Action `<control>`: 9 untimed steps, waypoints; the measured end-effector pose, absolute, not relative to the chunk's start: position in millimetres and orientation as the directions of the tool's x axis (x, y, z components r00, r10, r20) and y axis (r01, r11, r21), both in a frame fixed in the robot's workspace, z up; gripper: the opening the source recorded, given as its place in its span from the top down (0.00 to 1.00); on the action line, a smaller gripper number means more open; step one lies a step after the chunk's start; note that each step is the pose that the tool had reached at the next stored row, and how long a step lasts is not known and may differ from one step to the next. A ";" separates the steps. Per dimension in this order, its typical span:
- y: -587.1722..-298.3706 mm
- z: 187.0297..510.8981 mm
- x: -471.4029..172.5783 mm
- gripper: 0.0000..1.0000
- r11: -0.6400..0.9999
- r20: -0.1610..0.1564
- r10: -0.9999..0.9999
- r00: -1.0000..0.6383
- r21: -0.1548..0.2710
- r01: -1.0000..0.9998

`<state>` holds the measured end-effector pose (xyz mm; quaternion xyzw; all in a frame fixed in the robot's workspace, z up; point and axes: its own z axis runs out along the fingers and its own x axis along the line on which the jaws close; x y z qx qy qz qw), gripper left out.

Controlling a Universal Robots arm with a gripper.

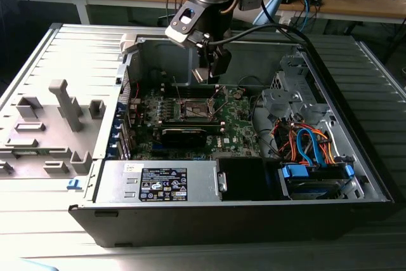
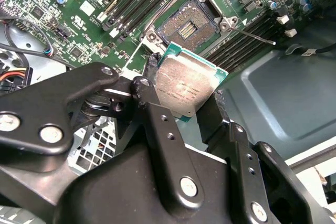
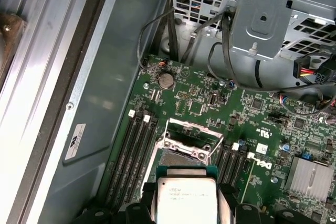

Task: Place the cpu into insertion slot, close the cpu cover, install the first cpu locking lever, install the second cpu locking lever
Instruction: 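Place the cpu into insertion slot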

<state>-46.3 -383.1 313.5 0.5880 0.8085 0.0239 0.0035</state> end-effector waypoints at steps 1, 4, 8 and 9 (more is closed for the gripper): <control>-383.1 313.5 -46.3 0.45 0.306 0.022 0.952 -0.307 0.043 0.951; -383.1 313.2 -46.3 0.45 0.297 0.022 0.954 -0.298 0.043 0.954; -383.1 313.0 -46.3 0.45 0.285 0.022 0.958 -0.287 0.043 0.957; -383.1 312.9 -46.3 0.45 0.283 0.022 0.959 -0.284 0.043 0.958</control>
